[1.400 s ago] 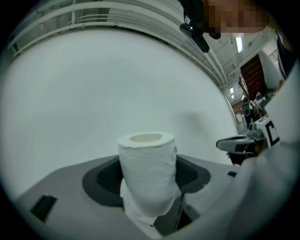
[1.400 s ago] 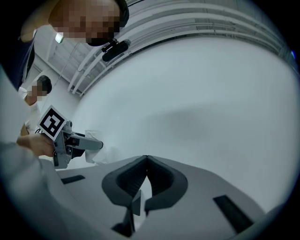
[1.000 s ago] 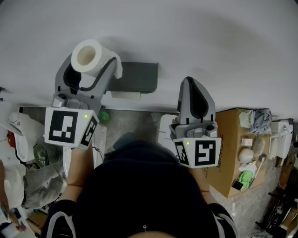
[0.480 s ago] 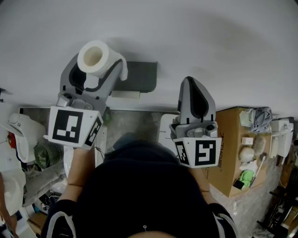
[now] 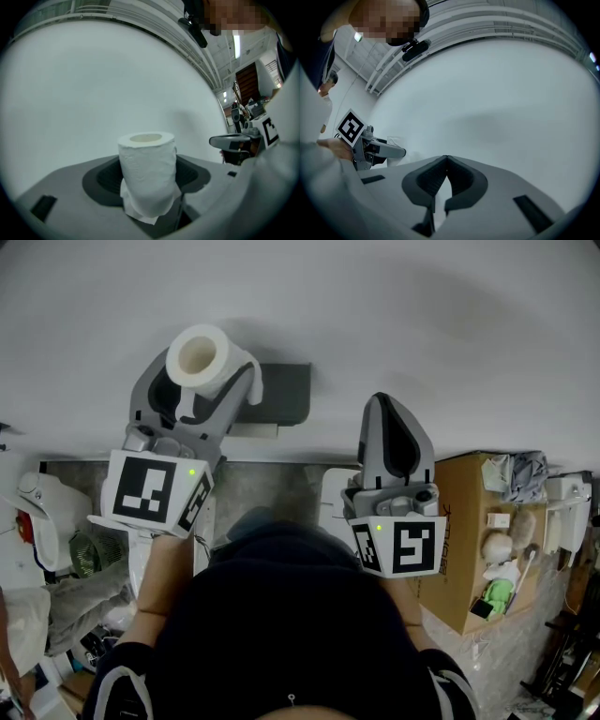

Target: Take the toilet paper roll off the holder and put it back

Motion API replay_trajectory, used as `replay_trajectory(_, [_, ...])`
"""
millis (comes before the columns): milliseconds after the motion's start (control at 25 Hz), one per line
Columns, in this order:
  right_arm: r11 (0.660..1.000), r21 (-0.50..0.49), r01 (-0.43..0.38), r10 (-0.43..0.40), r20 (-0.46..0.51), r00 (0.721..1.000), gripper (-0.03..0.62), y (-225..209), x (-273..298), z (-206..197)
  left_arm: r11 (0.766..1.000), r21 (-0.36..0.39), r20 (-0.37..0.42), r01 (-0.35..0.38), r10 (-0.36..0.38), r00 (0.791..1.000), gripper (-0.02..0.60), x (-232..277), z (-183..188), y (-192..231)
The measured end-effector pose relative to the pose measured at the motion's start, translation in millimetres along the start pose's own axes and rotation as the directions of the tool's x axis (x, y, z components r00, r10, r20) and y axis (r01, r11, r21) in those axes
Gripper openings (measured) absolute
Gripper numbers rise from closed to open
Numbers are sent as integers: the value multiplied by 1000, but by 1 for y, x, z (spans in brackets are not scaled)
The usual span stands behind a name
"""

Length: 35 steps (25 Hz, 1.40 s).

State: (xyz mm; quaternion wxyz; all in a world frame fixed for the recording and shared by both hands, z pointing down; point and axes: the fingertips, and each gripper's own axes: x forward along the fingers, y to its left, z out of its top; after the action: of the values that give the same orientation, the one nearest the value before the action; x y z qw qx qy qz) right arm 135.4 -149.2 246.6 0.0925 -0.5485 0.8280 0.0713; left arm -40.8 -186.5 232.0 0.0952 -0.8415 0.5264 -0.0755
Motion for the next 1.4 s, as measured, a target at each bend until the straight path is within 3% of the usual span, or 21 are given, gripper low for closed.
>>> replay_trajectory(1400, [999,11,42,-42,-9,999,16,-16,0,-6,998,-8,-94,63,-64,994,311,31,-35,-20])
